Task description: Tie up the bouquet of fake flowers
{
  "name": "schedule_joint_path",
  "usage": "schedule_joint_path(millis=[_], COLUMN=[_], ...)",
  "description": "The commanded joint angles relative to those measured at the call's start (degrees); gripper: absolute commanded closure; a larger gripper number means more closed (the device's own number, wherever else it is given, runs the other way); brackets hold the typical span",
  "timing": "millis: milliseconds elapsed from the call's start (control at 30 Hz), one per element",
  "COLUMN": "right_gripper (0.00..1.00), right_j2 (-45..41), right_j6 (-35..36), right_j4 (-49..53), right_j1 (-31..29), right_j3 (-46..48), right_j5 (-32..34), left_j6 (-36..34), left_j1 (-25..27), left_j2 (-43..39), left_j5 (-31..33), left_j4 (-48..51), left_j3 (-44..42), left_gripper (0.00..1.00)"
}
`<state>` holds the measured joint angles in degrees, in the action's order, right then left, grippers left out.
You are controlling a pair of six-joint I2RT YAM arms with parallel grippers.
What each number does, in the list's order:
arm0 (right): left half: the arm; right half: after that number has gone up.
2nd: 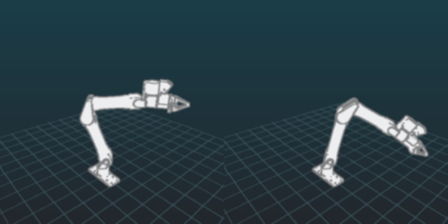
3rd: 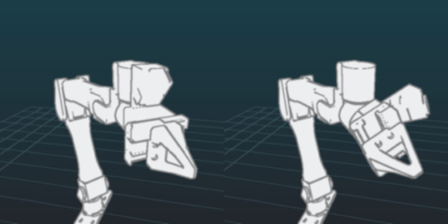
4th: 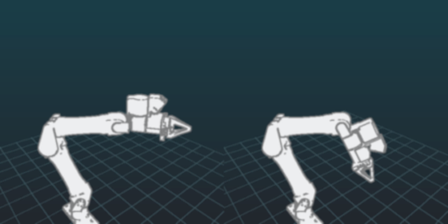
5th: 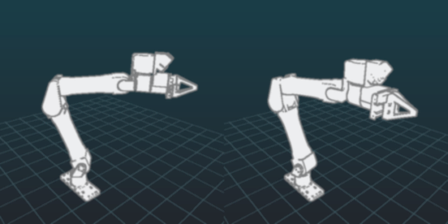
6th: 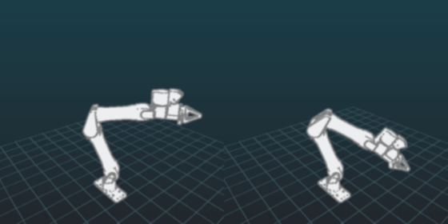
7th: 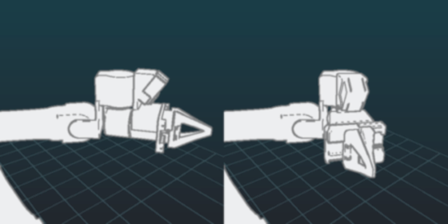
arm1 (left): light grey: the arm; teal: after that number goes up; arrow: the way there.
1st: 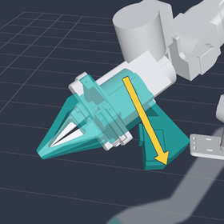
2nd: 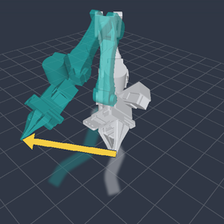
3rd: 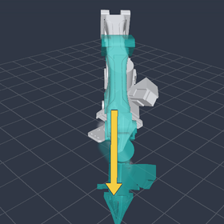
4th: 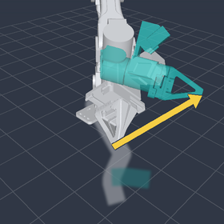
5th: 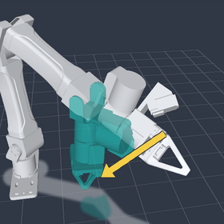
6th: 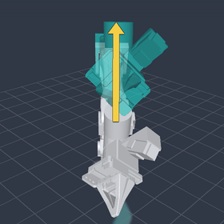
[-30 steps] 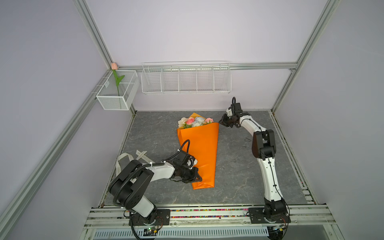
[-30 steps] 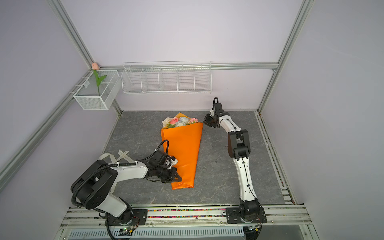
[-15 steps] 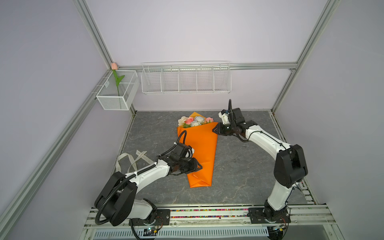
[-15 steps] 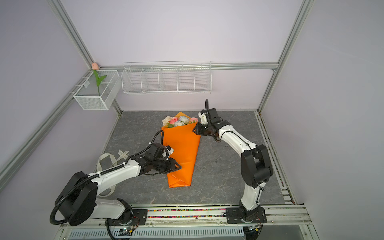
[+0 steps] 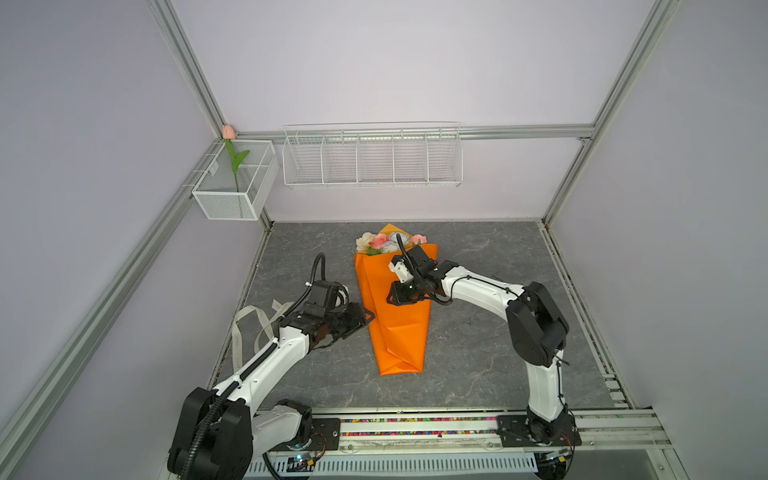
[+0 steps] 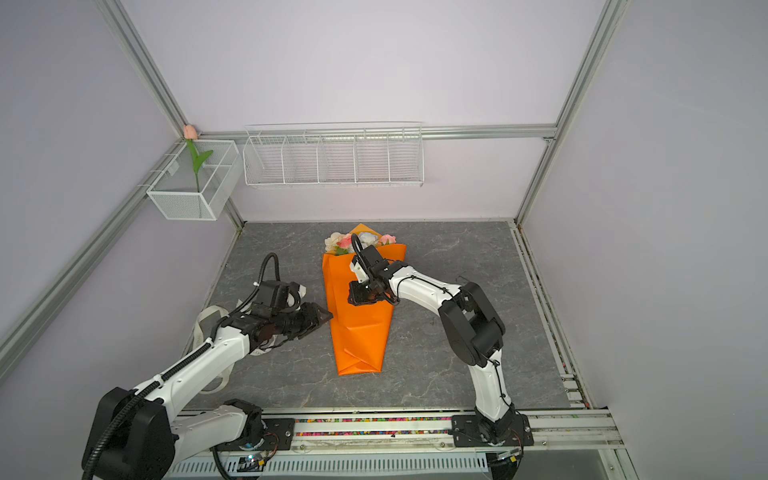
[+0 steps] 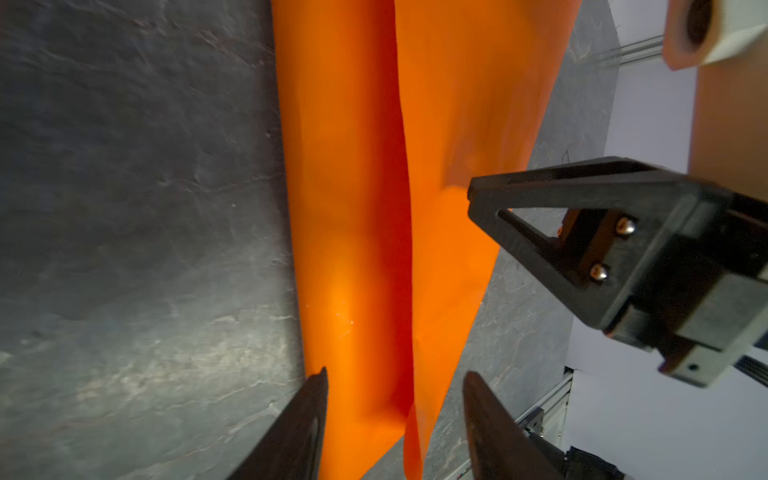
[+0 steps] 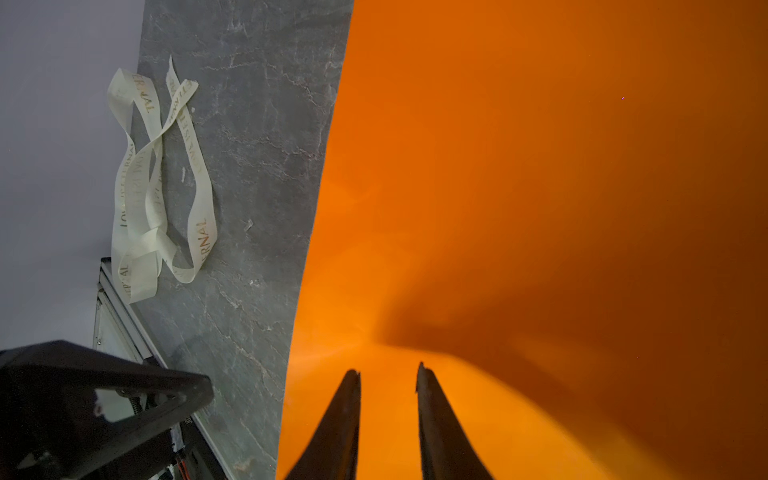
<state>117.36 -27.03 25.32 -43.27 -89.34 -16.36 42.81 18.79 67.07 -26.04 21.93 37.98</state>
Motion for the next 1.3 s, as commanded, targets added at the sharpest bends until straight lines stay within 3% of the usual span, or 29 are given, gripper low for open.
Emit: schedule_joint_path(millis=[0, 233, 433, 800, 1267], right_gripper=[0.72, 0.72, 0.72, 0.73, 0.76], right_j2=[3.22, 9.12, 10.93, 10.60, 8.90], right_j6=[-0.91, -1.49, -1.90, -6.10, -6.35], right_j4=[0.93, 3.34, 2.88, -2.76, -6.94], right_j1=[-0.90, -2.23, -1.91, 2.06, 10.71], right_j3=[-3.34, -6.40, -5.42, 1.47, 8.46], right_j5=[-0.21, 1.65, 2.56, 3.03, 0.90], left_j6=[1.21, 2.15, 0.06, 1.05, 4.91], left_j1=[-4.49, -6.04, -6.04, -3.86, 4.07], left_j2=[2.28, 17.42, 24.84, 35.22, 49.46], left_j5=[-3.92, -12.83, -9.46, -11.60, -11.51], left_j4=[-2.30, -12.01, -11.62, -15.43, -16.62], left_j3=[-1.03, 4.11, 7.70, 12.90, 30.69], left_gripper=[0.41, 0.36, 0.32, 0.44, 0.52])
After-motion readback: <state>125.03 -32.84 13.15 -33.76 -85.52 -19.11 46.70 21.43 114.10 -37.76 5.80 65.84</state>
